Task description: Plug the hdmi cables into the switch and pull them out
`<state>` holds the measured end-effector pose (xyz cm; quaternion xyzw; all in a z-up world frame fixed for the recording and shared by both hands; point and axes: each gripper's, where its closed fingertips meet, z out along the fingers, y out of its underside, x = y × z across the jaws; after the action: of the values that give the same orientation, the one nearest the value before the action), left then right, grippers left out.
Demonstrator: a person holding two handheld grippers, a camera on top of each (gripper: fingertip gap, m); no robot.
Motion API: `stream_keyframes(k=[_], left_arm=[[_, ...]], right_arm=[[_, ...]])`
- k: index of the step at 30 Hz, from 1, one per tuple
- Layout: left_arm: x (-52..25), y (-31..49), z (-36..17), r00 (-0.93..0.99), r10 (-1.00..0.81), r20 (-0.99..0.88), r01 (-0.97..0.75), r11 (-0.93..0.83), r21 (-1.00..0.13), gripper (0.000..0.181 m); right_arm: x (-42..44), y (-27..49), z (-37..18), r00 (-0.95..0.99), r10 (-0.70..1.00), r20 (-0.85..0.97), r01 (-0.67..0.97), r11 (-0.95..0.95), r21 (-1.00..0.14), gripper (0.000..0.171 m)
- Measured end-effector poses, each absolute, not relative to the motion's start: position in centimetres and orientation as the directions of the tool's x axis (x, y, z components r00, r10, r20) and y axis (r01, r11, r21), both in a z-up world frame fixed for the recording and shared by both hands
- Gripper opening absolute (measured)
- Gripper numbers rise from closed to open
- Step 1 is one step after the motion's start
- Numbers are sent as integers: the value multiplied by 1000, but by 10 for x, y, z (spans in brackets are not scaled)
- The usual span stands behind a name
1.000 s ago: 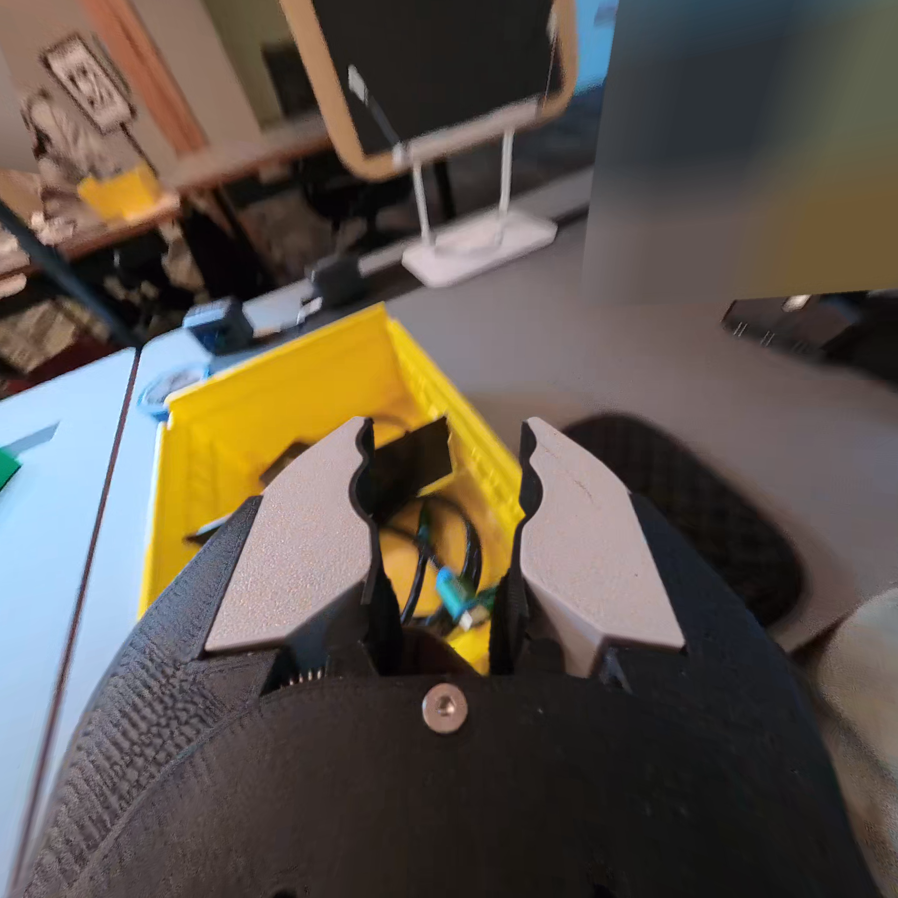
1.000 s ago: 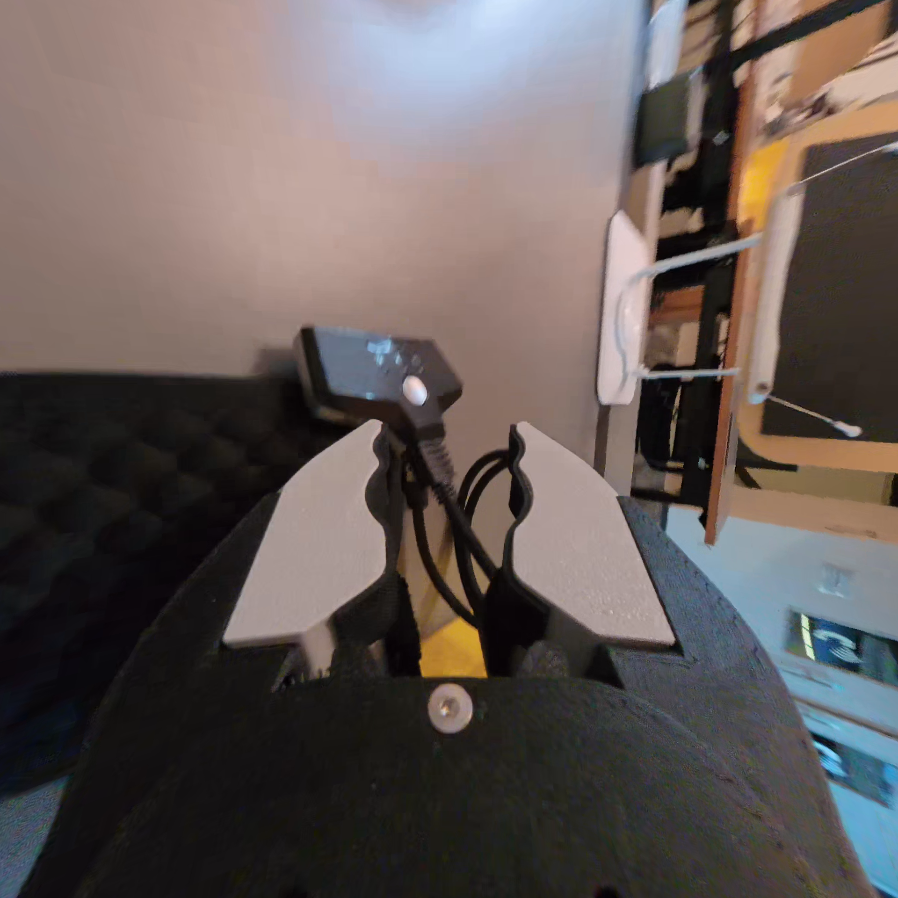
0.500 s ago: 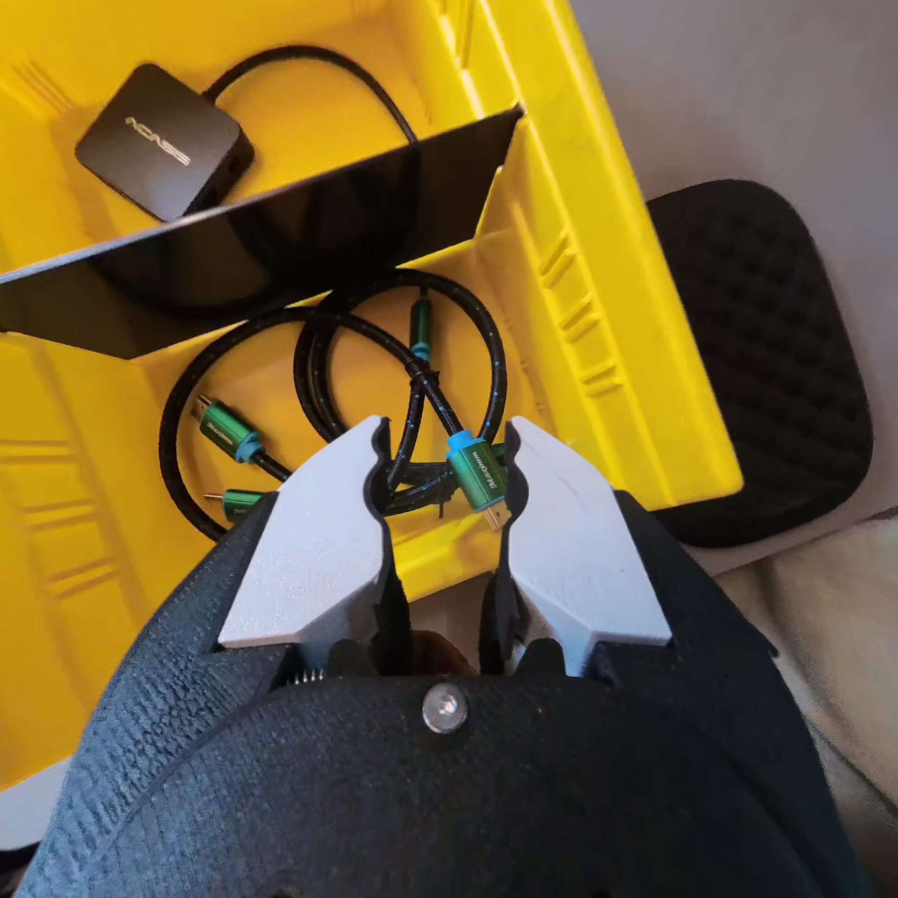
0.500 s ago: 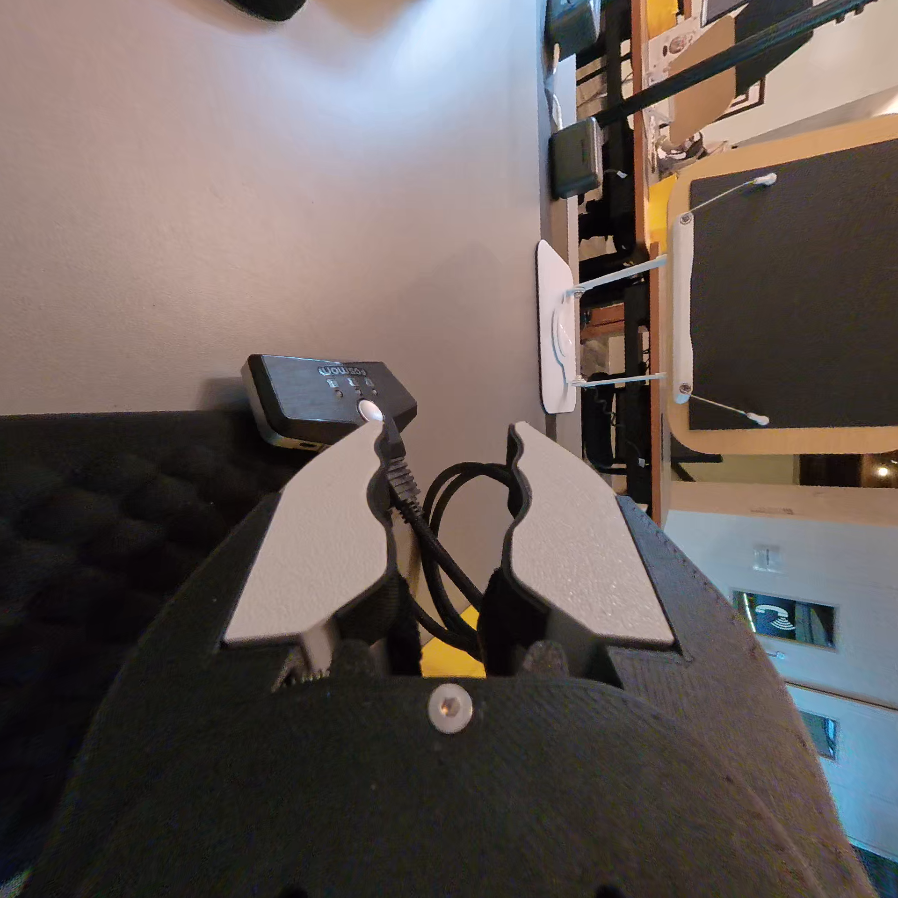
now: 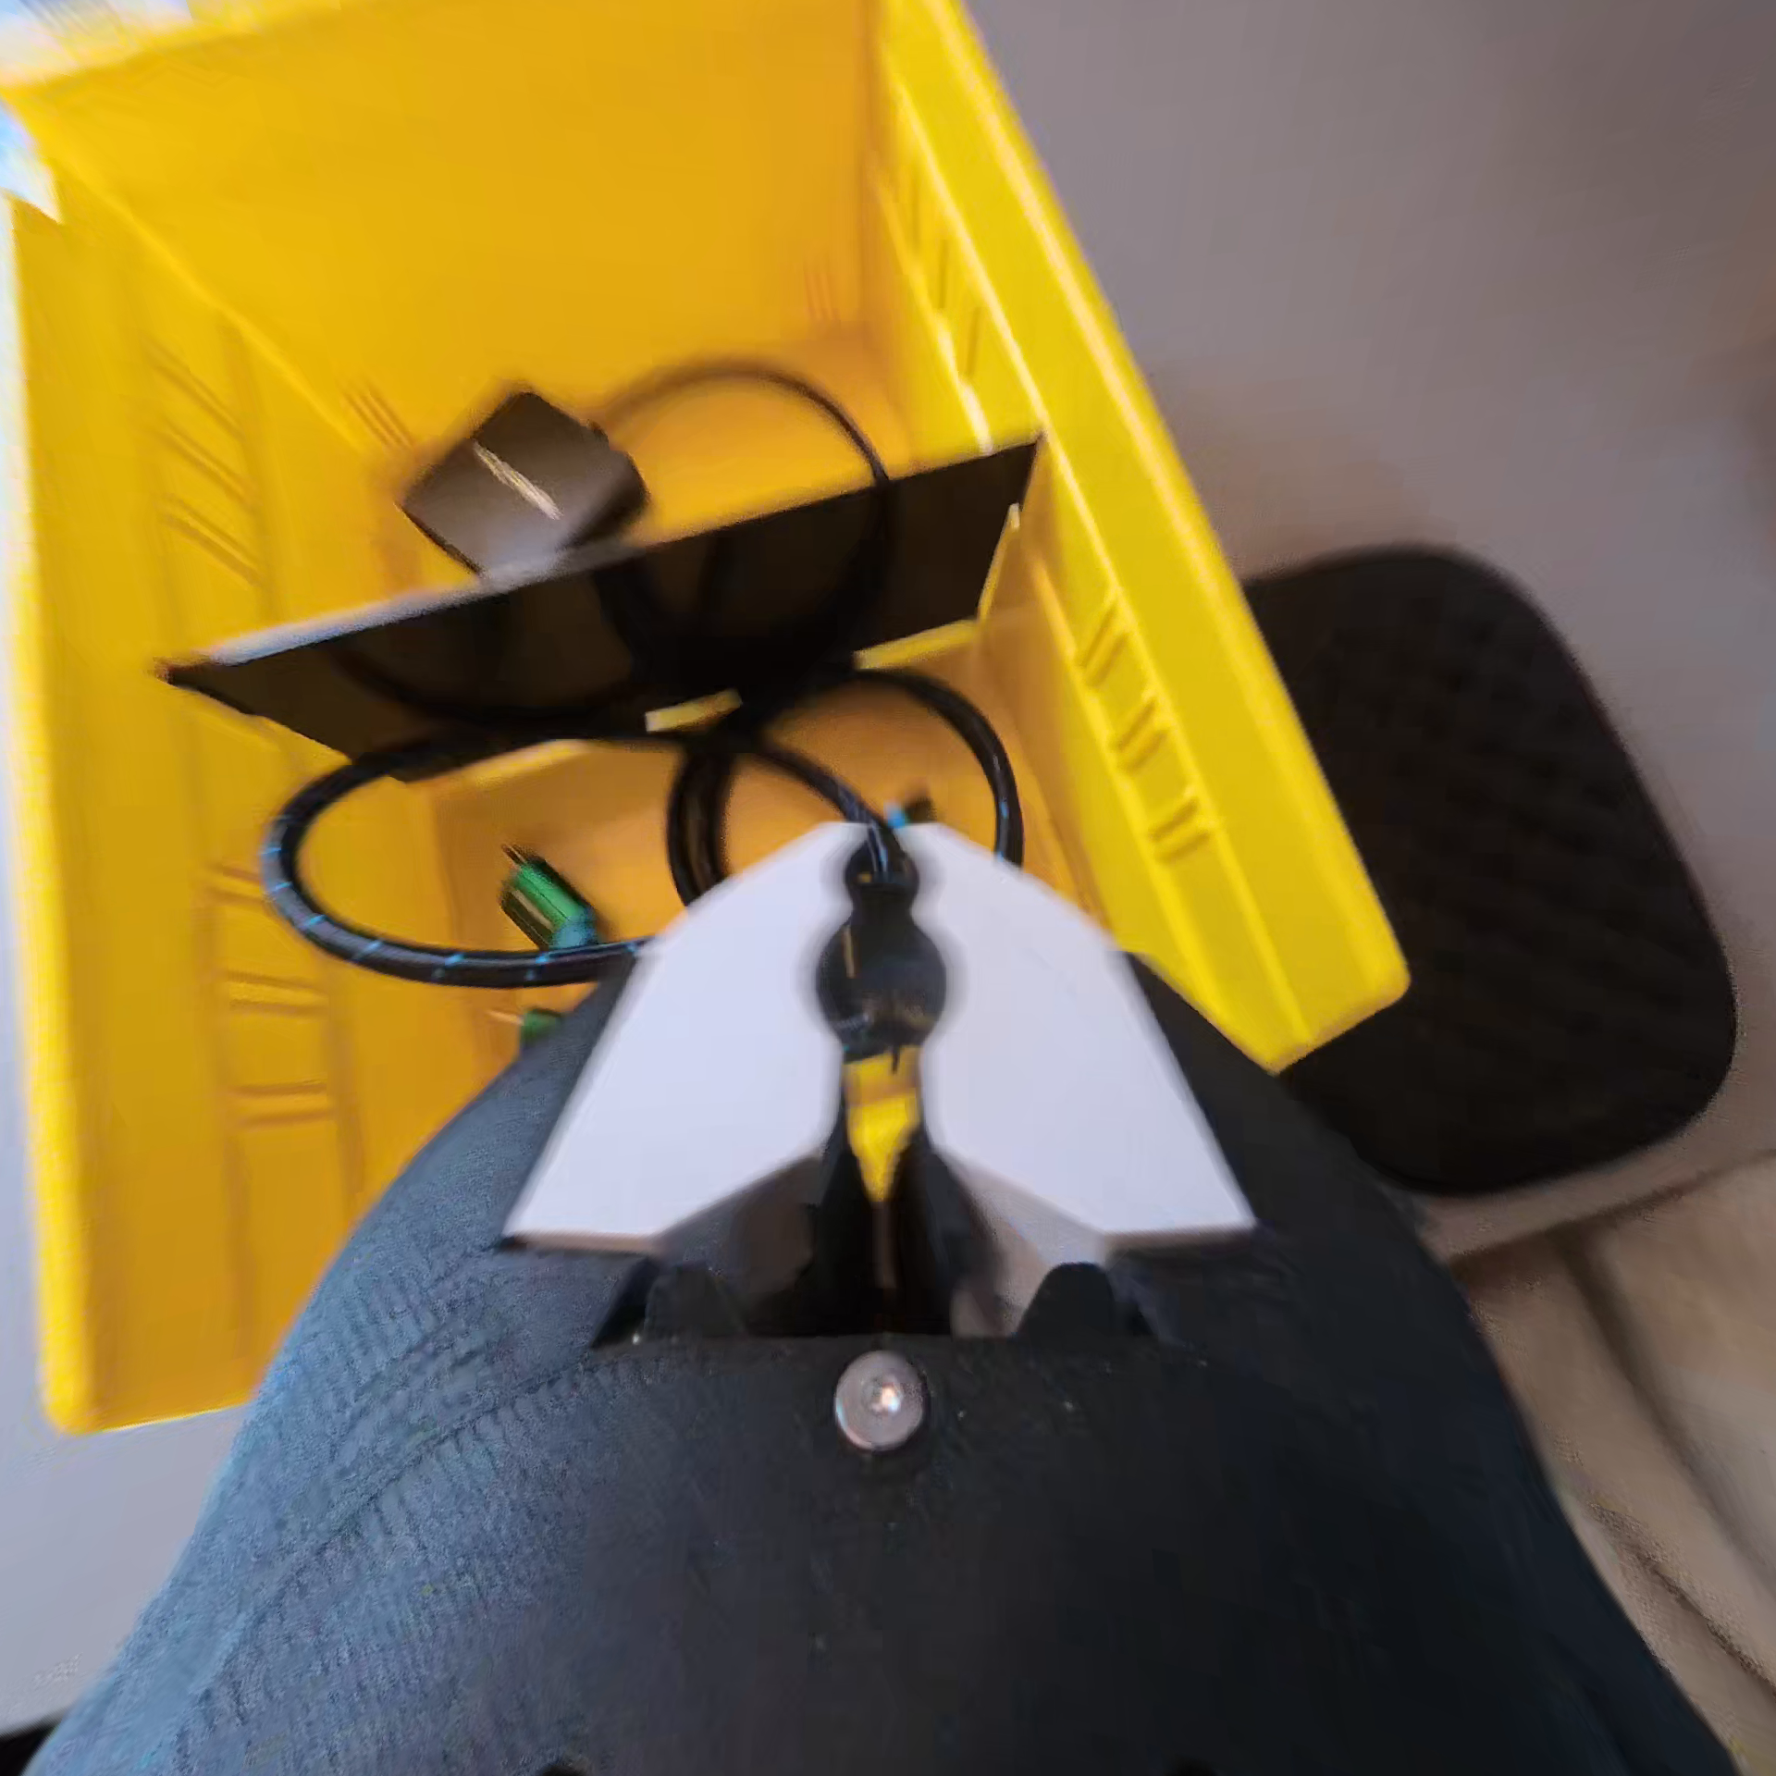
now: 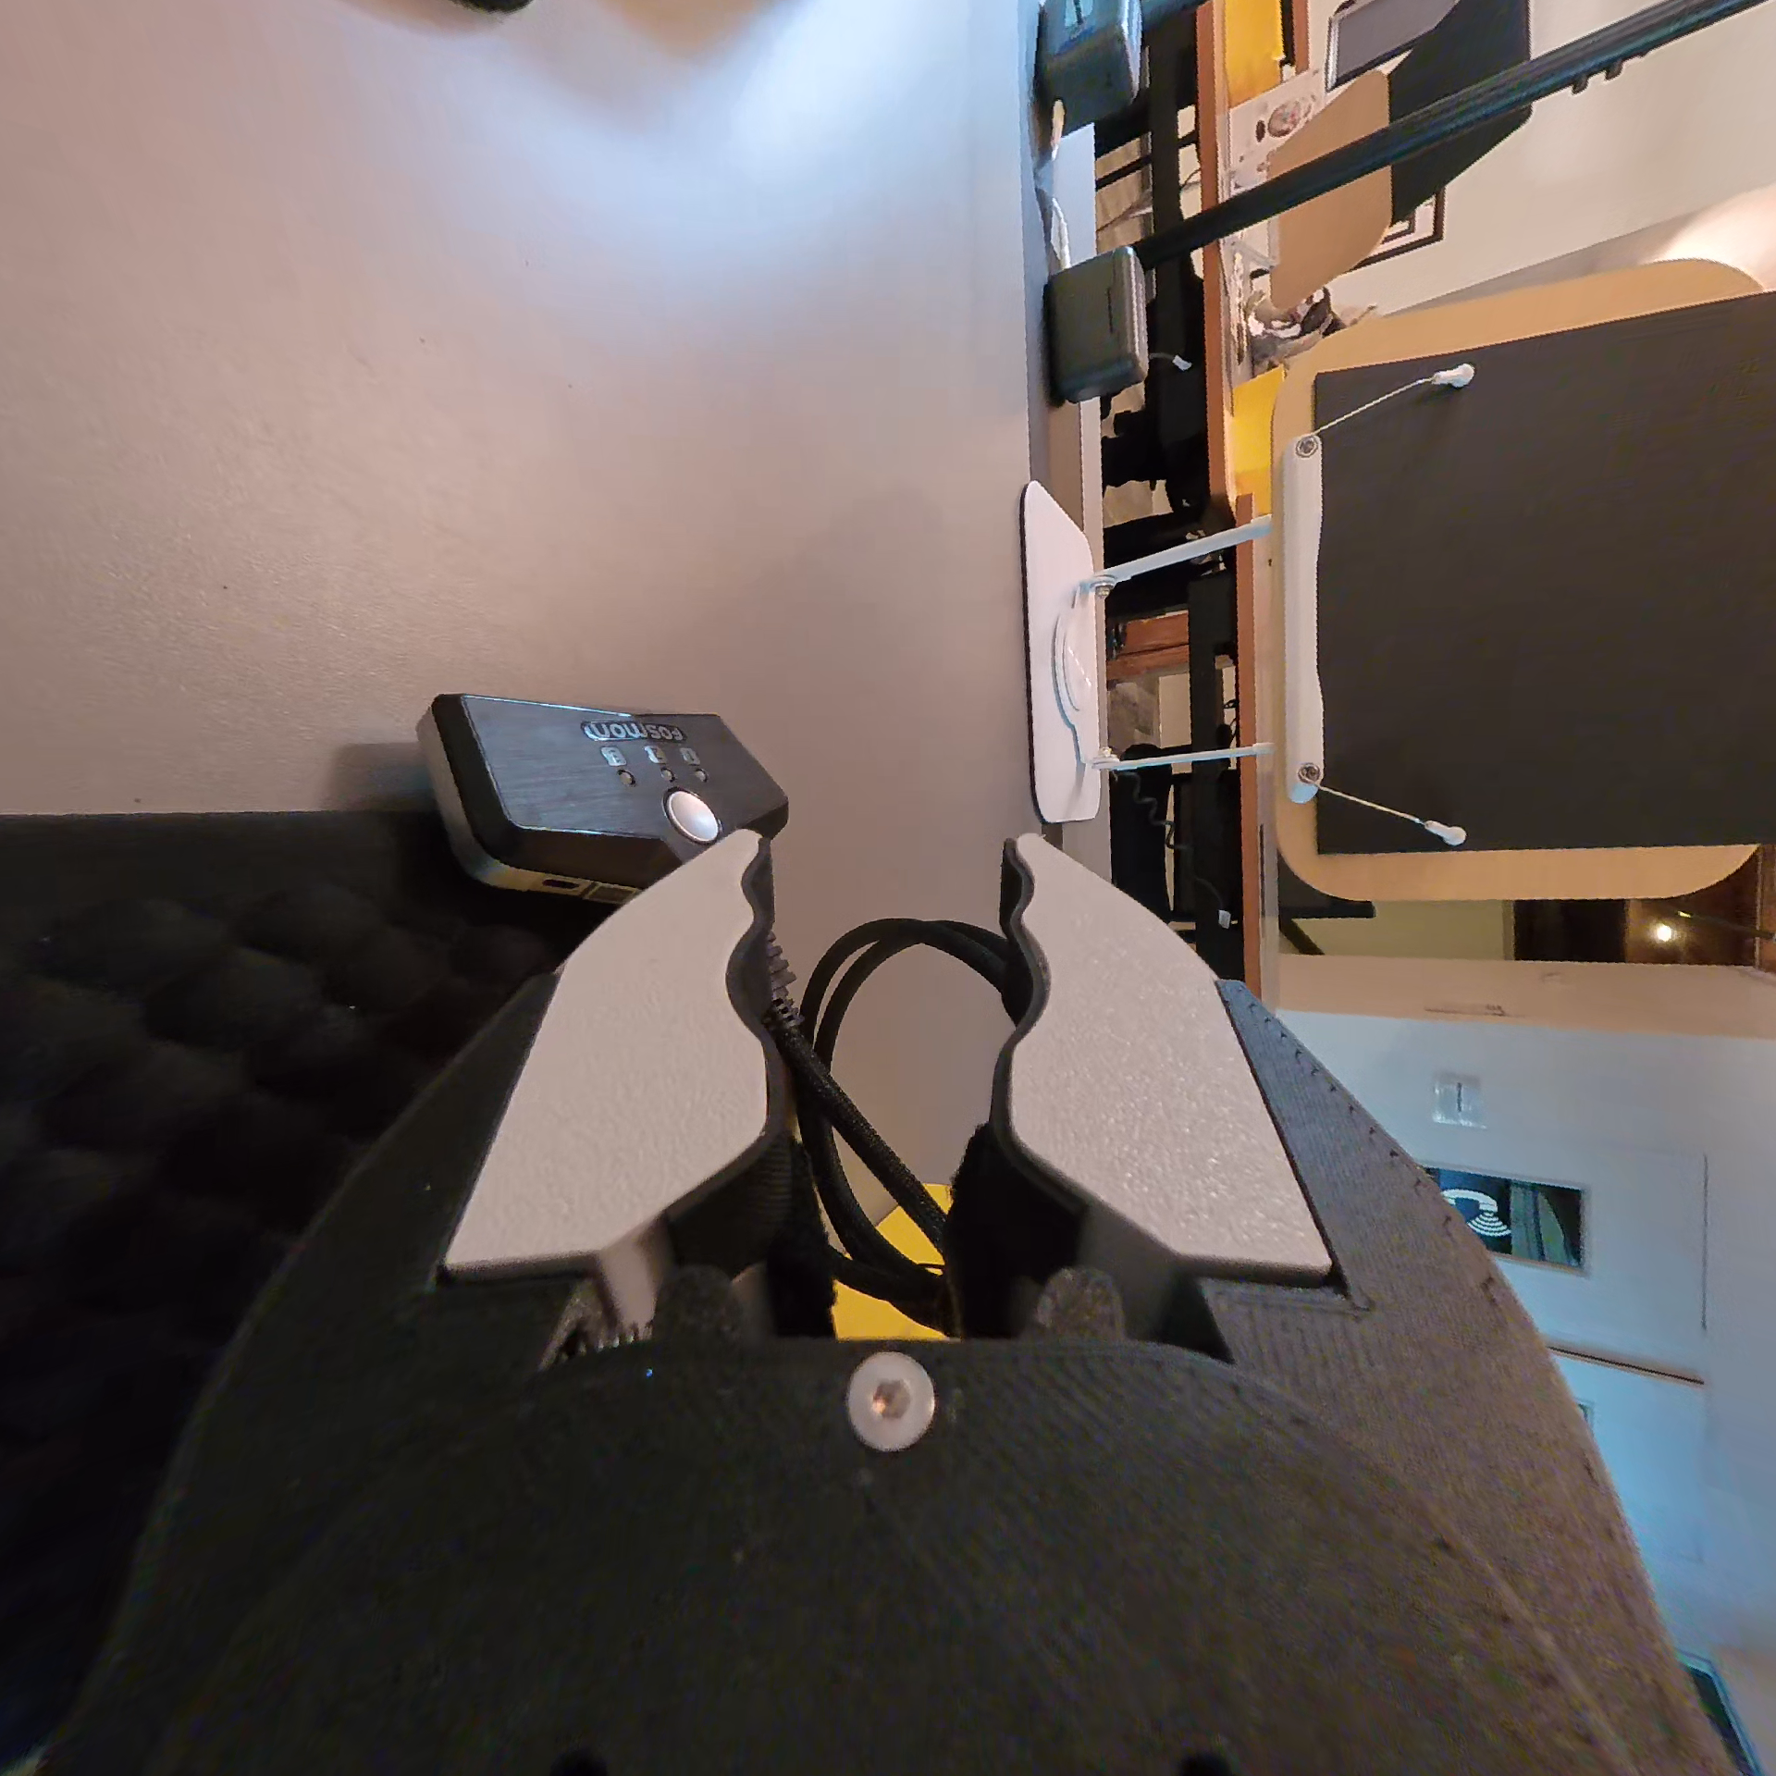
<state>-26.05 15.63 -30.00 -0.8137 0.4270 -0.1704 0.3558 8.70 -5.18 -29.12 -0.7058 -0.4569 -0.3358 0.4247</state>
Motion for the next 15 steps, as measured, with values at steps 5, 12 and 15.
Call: stream_keyframes(k=[5,12,15], left_arm=[[-263,163,-248,594,-804,5,-348,-262,-900,0],[-278,156,-308,514,-841,-167,-693,-293,-659,35],[-274,162,-332,500,-858,-122,-737,-347,-581,39]], right_arm=[[80,-49,-287,361,348,865,931,-192,-311,45],[76,-46,-287,340,358,870,939,-176,-294,45],[74,-45,-286,329,359,873,943,-174,-284,45]])
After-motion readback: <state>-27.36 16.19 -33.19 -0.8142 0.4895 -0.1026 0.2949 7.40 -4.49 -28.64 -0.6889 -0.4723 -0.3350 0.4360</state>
